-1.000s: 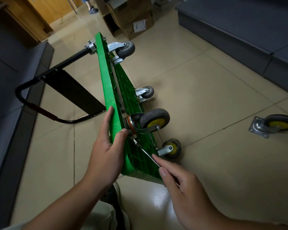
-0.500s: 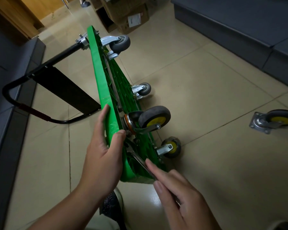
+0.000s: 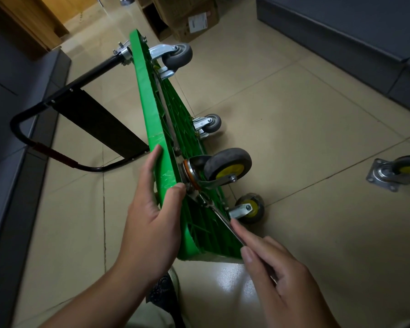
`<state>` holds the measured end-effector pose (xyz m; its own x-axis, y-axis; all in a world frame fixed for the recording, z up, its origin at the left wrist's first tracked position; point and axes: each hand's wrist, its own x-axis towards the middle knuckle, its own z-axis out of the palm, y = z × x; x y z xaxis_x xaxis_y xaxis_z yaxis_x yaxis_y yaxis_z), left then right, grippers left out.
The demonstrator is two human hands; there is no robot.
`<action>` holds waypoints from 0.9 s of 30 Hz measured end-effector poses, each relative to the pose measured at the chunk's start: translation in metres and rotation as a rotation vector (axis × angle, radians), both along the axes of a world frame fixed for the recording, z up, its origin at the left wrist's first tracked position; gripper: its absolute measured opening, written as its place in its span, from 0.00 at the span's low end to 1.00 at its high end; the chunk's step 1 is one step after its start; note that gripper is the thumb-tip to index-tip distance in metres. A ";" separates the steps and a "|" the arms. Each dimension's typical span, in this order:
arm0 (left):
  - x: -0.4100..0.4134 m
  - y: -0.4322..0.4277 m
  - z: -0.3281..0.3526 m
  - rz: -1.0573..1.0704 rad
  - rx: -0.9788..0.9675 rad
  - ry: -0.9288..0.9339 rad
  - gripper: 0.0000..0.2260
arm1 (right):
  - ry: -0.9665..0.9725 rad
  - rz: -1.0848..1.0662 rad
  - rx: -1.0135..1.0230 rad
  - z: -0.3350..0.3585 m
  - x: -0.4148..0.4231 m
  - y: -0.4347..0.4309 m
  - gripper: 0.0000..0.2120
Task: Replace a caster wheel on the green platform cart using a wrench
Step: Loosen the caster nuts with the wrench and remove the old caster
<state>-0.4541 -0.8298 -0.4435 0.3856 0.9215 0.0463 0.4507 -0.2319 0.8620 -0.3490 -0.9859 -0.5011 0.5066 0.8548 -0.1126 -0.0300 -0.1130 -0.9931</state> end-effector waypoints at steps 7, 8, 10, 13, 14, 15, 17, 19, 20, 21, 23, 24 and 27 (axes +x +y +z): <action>0.002 -0.001 -0.002 -0.003 0.028 -0.024 0.30 | 0.080 0.015 0.024 0.002 -0.012 0.009 0.20; 0.002 -0.001 -0.002 -0.003 0.030 -0.026 0.30 | 0.086 0.007 0.029 0.003 -0.013 0.010 0.20; 0.002 -0.001 -0.002 -0.005 0.033 -0.021 0.30 | 0.094 0.002 0.037 0.005 -0.015 0.013 0.20; 0.002 -0.002 -0.002 -0.007 0.029 -0.006 0.30 | 0.099 0.053 0.050 0.006 -0.018 0.017 0.21; 0.002 -0.001 -0.002 -0.005 0.026 -0.003 0.30 | 0.104 0.073 0.054 0.005 -0.018 0.018 0.21; 0.002 -0.001 -0.002 -0.003 0.023 -0.001 0.30 | 0.112 0.088 0.058 0.005 -0.019 0.018 0.22; 0.001 -0.001 -0.001 -0.003 0.021 0.007 0.30 | 0.116 0.111 0.072 0.003 -0.018 0.019 0.23; 0.001 -0.001 0.001 -0.006 0.020 0.011 0.31 | 0.102 0.126 0.104 0.000 -0.017 0.019 0.23; 0.000 -0.001 0.002 -0.008 0.018 0.017 0.32 | 0.092 0.132 0.118 -0.003 -0.016 0.020 0.23; 0.001 -0.002 0.003 -0.014 0.019 0.025 0.33 | 0.082 0.138 0.133 -0.006 -0.014 0.021 0.23; 0.000 -0.001 0.002 -0.033 0.026 0.025 0.34 | 0.057 0.164 0.170 -0.012 -0.012 0.023 0.24; -0.001 -0.001 0.002 -0.041 0.024 0.019 0.34 | 0.040 0.179 0.186 -0.015 -0.012 0.023 0.24; -0.002 0.000 0.003 -0.051 0.004 0.018 0.34 | -0.035 0.190 0.217 -0.027 -0.010 0.026 0.24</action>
<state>-0.4559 -0.8301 -0.4404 0.4325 0.9007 0.0422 0.4536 -0.2578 0.8531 -0.3589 -0.9602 -0.5280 0.3353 0.9370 0.0978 0.0065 0.1015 -0.9948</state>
